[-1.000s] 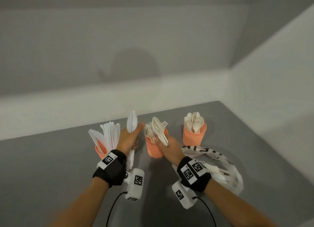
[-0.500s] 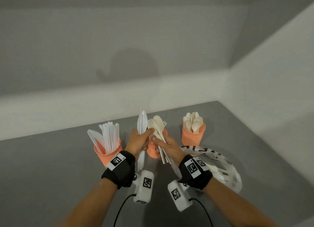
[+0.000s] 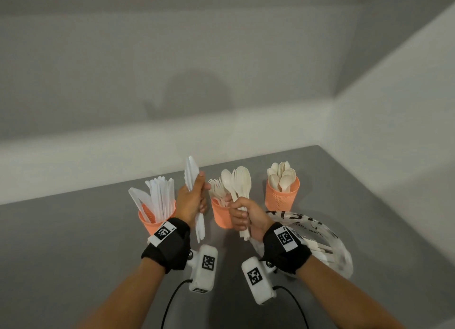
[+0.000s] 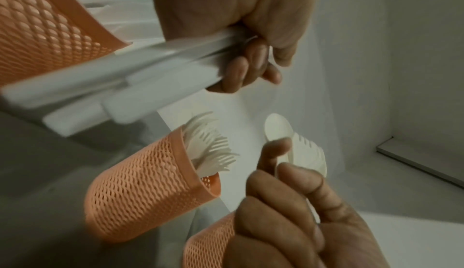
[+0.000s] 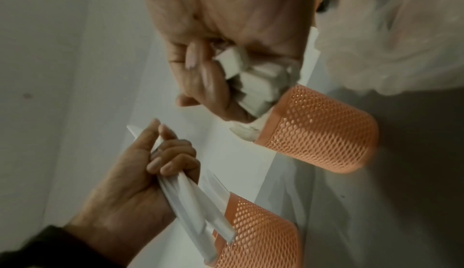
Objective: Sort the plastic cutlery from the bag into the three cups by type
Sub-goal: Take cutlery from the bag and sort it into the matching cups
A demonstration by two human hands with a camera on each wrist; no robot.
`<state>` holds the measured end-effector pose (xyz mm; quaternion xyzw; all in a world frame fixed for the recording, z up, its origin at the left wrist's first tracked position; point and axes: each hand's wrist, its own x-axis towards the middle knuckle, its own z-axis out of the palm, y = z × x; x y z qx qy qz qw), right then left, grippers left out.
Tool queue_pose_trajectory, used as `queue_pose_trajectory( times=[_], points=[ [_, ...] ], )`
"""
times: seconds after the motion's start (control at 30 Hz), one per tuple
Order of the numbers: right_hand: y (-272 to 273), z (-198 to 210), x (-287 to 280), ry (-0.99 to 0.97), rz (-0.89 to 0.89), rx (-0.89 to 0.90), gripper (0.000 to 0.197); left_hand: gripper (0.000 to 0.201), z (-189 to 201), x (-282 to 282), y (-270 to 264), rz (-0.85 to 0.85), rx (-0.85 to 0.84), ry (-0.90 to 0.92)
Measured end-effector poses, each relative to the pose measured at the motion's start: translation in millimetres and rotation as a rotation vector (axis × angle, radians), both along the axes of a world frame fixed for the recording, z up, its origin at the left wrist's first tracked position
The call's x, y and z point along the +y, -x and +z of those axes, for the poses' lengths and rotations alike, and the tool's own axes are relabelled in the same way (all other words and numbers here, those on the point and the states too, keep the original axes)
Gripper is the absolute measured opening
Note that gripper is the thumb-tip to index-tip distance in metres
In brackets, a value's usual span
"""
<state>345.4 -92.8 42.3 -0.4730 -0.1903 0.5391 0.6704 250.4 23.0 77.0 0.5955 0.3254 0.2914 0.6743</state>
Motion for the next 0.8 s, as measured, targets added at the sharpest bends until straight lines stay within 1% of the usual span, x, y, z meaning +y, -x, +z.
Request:
queue_pose_trajectory(
  times=[0.1,0.23,0.3,0.37,0.5,0.57,0.67,0.8],
  points=[
    [-0.5,1.1,2.8,-0.007,0.015,0.006,0.023,0.046,-1.7,9.3,4.8,0.105,0.02,-0.023],
    [3.3,5.0,8.7,0.058,-0.01,-0.011,0.033,0.05,-5.4,23.4,11.7,0.19,0.026,-0.096],
    [5.2,7.0,10.6,0.1,-0.021,-0.047,0.036,0.047,-4.0,31.6,16.1,0.223,0.017,-0.118],
    [6.5,8.3,12.5,0.126,-0.012,-0.071,0.037,0.046,2.6,43.5,21.3,0.262,0.025,-0.147],
    [6.7,9.2,17.1,0.138,-0.02,-0.06,0.036,0.051,21.1,74.2,29.5,0.337,0.001,-0.263],
    [6.6,9.1,19.2,0.131,-0.03,-0.049,0.037,0.049,25.5,85.6,33.1,0.377,-0.025,-0.26],
    [6.2,9.7,22.4,0.12,-0.053,-0.042,0.038,0.047,23.8,90.7,34.3,0.464,-0.07,-0.186],
    [7.3,11.8,24.9,0.122,-0.071,-0.068,0.038,0.054,5.4,83.5,32.7,0.482,-0.027,-0.19]
  ],
)
